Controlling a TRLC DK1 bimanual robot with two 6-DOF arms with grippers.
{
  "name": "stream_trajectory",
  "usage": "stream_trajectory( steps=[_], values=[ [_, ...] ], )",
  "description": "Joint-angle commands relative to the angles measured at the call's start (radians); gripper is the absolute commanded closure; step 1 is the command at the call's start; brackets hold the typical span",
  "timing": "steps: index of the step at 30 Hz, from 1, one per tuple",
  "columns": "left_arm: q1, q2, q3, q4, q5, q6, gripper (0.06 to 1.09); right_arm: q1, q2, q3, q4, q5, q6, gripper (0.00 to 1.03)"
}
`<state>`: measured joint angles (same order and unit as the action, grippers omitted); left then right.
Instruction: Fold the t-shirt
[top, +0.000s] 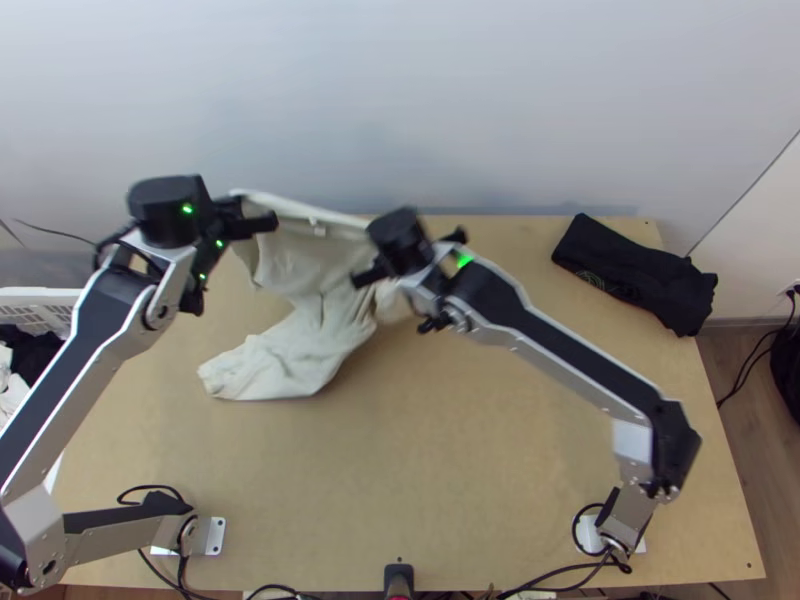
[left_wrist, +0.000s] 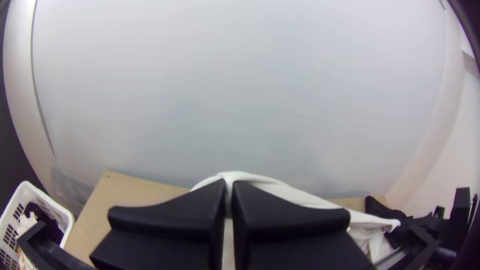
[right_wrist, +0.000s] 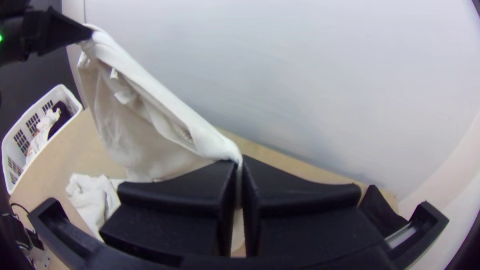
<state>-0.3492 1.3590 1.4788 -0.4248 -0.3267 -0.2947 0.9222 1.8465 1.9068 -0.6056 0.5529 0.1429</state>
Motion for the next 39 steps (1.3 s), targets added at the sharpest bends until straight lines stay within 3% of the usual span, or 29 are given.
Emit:
stream_trajectory(
  steps=[1,14,24,32,39],
  values=[
    [0.007,-0.020,0.160,-0.012,-0.063,0.080,1.05,-0.049,-0.063,0.173,-0.062,0.045,-0.063,1.00],
    [-0.053,-0.057,0.462,0.070,-0.097,0.321,1.05,-0.005,-0.109,0.351,0.007,0.082,-0.232,1.00],
    [-0.102,-0.147,0.462,0.336,-0.178,0.603,1.05,0.072,-0.142,0.350,0.455,0.209,-0.574,1.00],
    [-0.160,-0.205,0.462,0.448,-0.196,0.763,1.05,0.130,-0.174,0.328,0.678,0.272,-0.789,1.00],
    [-0.131,-0.327,0.368,0.350,-0.235,0.767,1.05,0.205,-0.194,0.316,0.612,0.314,-0.796,1.00]
  ],
)
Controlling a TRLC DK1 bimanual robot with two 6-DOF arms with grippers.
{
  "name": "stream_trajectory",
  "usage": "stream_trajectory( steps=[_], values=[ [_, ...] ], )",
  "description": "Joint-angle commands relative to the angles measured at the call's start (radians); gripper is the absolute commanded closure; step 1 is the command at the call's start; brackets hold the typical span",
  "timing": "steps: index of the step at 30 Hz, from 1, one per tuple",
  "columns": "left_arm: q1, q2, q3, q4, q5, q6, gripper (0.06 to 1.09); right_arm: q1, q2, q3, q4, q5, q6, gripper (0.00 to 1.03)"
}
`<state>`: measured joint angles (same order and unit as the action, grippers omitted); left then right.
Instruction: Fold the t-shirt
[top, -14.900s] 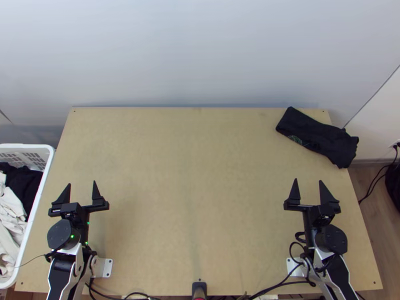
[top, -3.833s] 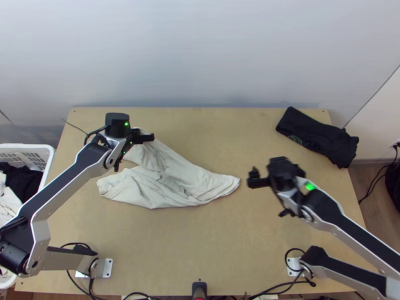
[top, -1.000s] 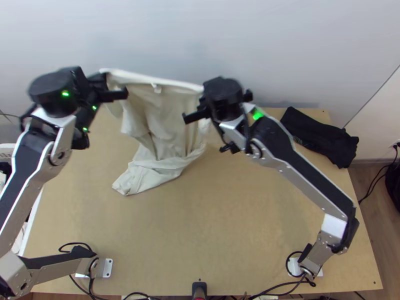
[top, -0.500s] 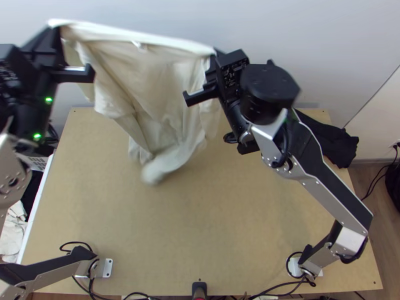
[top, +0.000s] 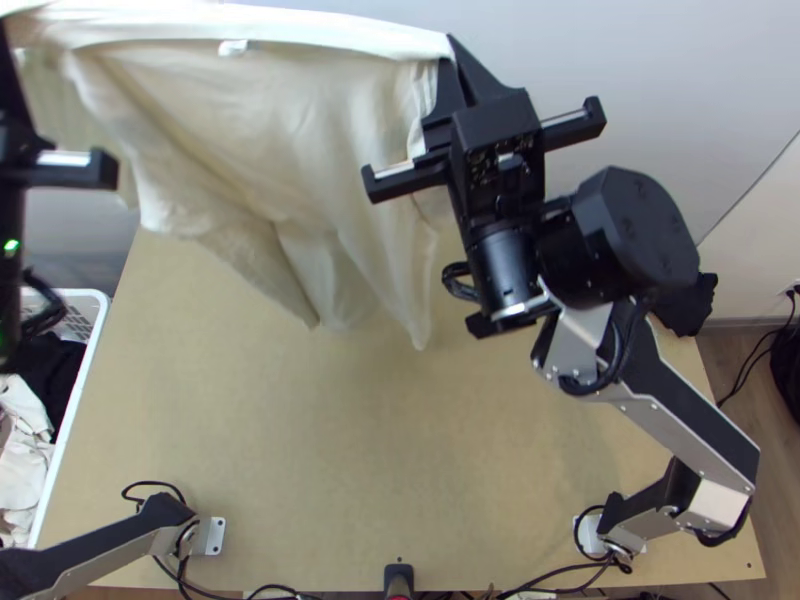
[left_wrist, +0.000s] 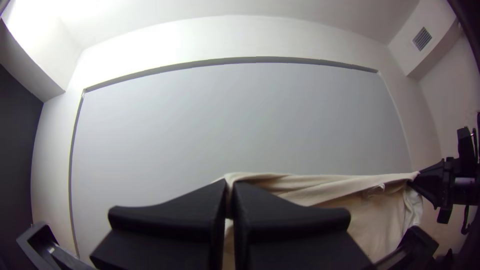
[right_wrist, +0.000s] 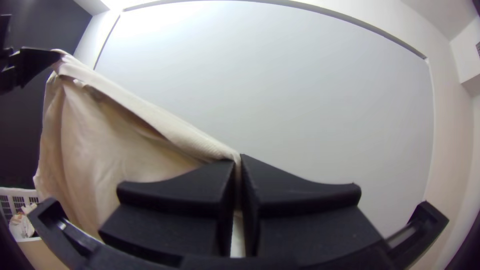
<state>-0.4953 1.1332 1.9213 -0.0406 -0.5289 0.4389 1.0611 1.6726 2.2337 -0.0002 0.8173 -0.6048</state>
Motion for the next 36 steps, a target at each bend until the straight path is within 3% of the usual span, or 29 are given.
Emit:
stream_trajectory(
  steps=[1,6,11,13,17,19,22,29,36],
  values=[
    [0.027,-0.122,-0.097,-0.035,-0.033,0.034,1.05,0.080,-0.020,-0.013,-0.009,0.059,-0.049,1.00],
    [0.063,-0.185,-0.162,-0.035,-0.103,0.026,1.05,0.132,-0.014,-0.031,-0.043,0.082,-0.047,1.00],
    [0.107,-0.230,-0.268,-0.015,-0.111,0.009,1.05,0.151,-0.004,-0.049,-0.069,0.088,-0.024,1.00],
    [0.129,-0.230,-0.315,-0.001,-0.112,-0.011,1.05,0.148,0.001,-0.045,-0.141,0.091,0.046,1.00],
    [0.196,-0.213,-0.447,-0.004,-0.109,-0.089,1.05,0.117,0.012,-0.034,-0.416,0.083,0.287,1.00],
    [0.224,-0.197,-0.512,-0.004,-0.103,-0.140,1.05,0.071,0.013,-0.052,-0.554,0.045,0.428,1.00],
    [0.250,-0.151,-0.591,-0.001,-0.092,-0.224,1.05,0.002,-0.004,-0.105,-0.639,-0.007,0.551,1.00],
    [0.258,0.056,-0.642,0.034,-0.037,-0.374,1.05,-0.112,-0.094,-0.330,-0.653,-0.073,0.645,1.00],
    [0.141,0.289,-0.611,0.148,-0.033,-0.387,1.05,-0.268,-0.223,-0.592,-0.610,-0.129,0.683,1.00]
  ],
)
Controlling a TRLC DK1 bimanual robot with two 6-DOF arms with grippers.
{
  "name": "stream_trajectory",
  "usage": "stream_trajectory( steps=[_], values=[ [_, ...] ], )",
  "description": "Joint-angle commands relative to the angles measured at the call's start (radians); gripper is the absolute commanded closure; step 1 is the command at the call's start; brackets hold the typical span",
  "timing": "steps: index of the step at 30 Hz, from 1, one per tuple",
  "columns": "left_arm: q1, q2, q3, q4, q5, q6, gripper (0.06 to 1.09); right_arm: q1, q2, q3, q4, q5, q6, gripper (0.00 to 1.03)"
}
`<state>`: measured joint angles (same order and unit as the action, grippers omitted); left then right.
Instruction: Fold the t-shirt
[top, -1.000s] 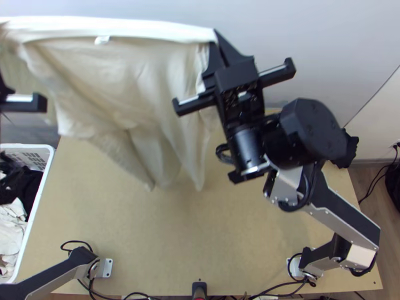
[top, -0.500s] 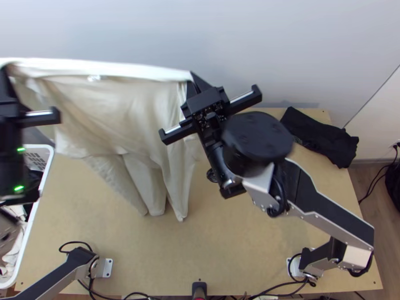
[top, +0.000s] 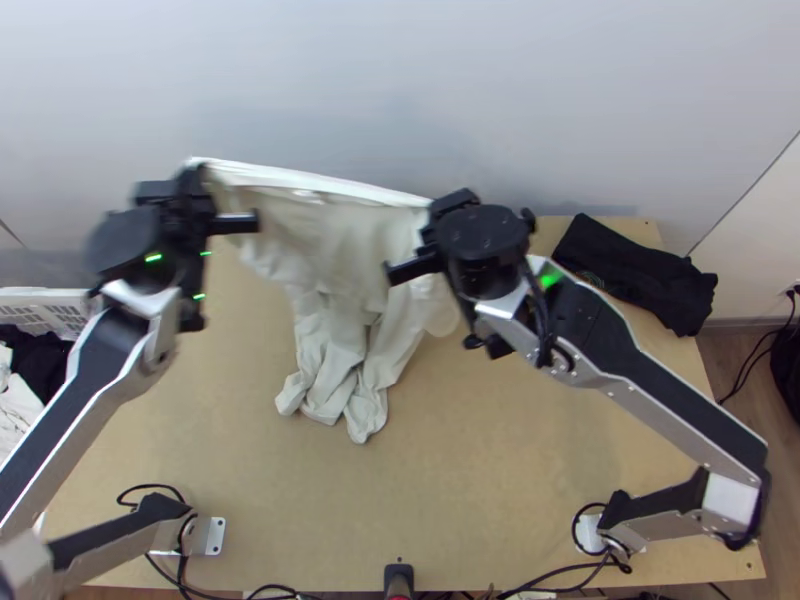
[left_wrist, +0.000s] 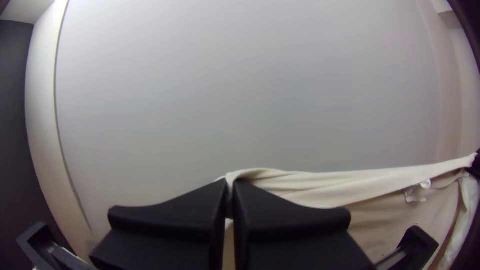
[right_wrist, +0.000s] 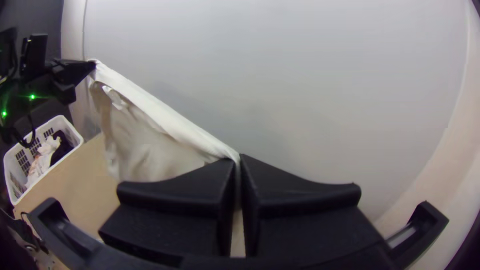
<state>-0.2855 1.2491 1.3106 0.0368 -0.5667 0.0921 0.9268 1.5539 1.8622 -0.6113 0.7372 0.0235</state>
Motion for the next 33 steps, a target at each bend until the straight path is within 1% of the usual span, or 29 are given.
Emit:
stream_trajectory(
  steps=[1,8,12,20,26,33],
  values=[
    [-0.080,0.213,0.015,0.074,0.005,-0.055,1.05,-0.157,-0.127,-0.267,0.018,-0.062,0.055,1.00],
    [-0.182,0.478,0.182,0.074,0.031,-0.135,1.05,-0.356,-0.236,-0.511,0.119,-0.121,0.053,1.00],
    [-0.254,0.635,0.328,0.072,0.047,-0.150,1.05,-0.460,-0.273,-0.586,0.159,-0.128,0.055,1.00],
    [-0.357,0.900,0.627,0.034,0.050,-0.157,1.05,-0.628,-0.319,-0.692,0.202,-0.145,0.053,1.00],
    [-0.405,1.038,0.763,0.014,0.051,-0.173,1.05,-0.714,-0.325,-0.744,0.220,-0.168,0.056,1.00],
    [-0.468,1.178,0.914,-0.095,0.054,-0.279,1.05,-0.778,-0.310,-0.813,0.282,-0.190,0.081,1.00]
  ],
)
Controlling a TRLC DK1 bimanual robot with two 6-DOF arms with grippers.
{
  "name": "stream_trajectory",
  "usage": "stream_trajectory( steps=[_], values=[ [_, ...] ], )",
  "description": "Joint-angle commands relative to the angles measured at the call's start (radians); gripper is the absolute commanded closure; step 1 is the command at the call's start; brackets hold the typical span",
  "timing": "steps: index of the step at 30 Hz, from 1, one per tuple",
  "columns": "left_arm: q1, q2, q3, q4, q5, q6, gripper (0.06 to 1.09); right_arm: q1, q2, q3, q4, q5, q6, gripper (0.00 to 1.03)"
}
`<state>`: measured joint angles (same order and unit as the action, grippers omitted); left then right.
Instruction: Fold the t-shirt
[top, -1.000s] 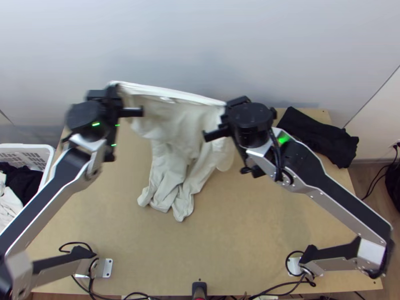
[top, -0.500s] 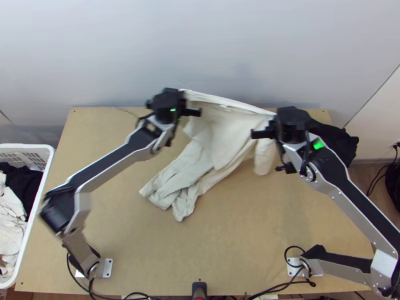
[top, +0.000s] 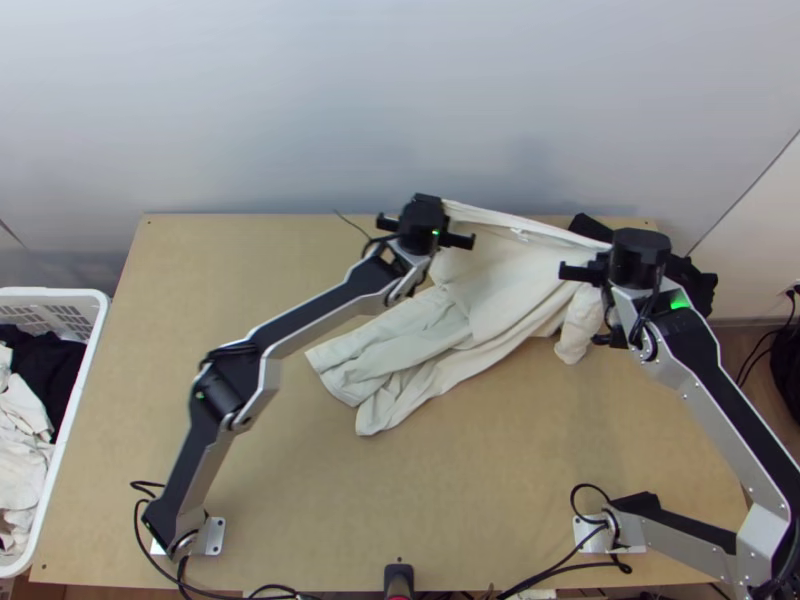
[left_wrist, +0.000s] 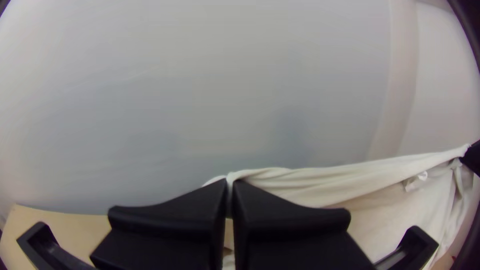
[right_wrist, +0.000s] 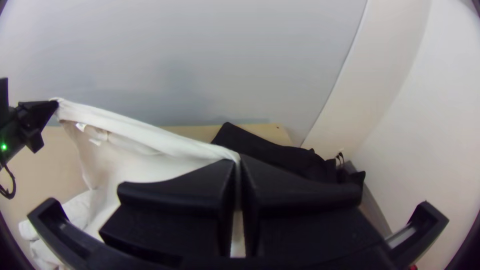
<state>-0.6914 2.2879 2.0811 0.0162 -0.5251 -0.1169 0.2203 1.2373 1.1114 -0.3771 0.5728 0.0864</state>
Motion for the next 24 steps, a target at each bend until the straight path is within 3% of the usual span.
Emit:
stream_trajectory(
  steps=[1,5,8,12,16,18,20,21,22,24],
  values=[
    [-0.066,0.148,0.145,-0.075,0.013,-0.076,1.05,-0.075,0.011,-0.067,0.047,-0.027,0.019,1.00],
    [-0.080,0.170,0.146,-0.076,0.013,-0.096,1.05,-0.095,0.037,-0.074,0.049,-0.037,0.044,1.00],
    [-0.080,0.165,0.148,-0.105,0.014,-0.124,1.05,-0.101,0.065,-0.078,0.053,-0.039,0.067,0.87],
    [-0.068,0.116,0.146,-0.217,0.030,-0.205,1.05,-0.099,0.099,-0.065,0.072,-0.042,0.092,0.83],
    [-0.054,0.042,0.140,-0.380,0.054,-0.257,1.04,-0.082,0.106,-0.065,0.121,-0.045,0.125,0.37],
    [-0.051,0.012,0.140,-0.469,0.054,-0.267,1.01,-0.064,0.114,-0.062,0.121,-0.047,0.148,0.19],
    [-0.054,-0.015,0.139,-0.552,0.062,-0.288,0.92,-0.056,0.116,-0.062,0.121,-0.059,0.170,0.03],
    [-0.060,-0.027,0.131,-0.591,0.062,-0.305,0.85,-0.048,0.116,-0.062,0.121,-0.074,0.171,0.03],
    [-0.068,-0.038,0.125,-0.625,0.063,-0.310,0.70,-0.036,0.116,-0.064,0.121,-0.080,0.171,0.03],
    [-0.080,-0.044,0.126,-0.699,0.071,-0.352,0.30,-0.010,0.113,-0.067,0.119,-0.080,0.171,0.03]
  ],
)
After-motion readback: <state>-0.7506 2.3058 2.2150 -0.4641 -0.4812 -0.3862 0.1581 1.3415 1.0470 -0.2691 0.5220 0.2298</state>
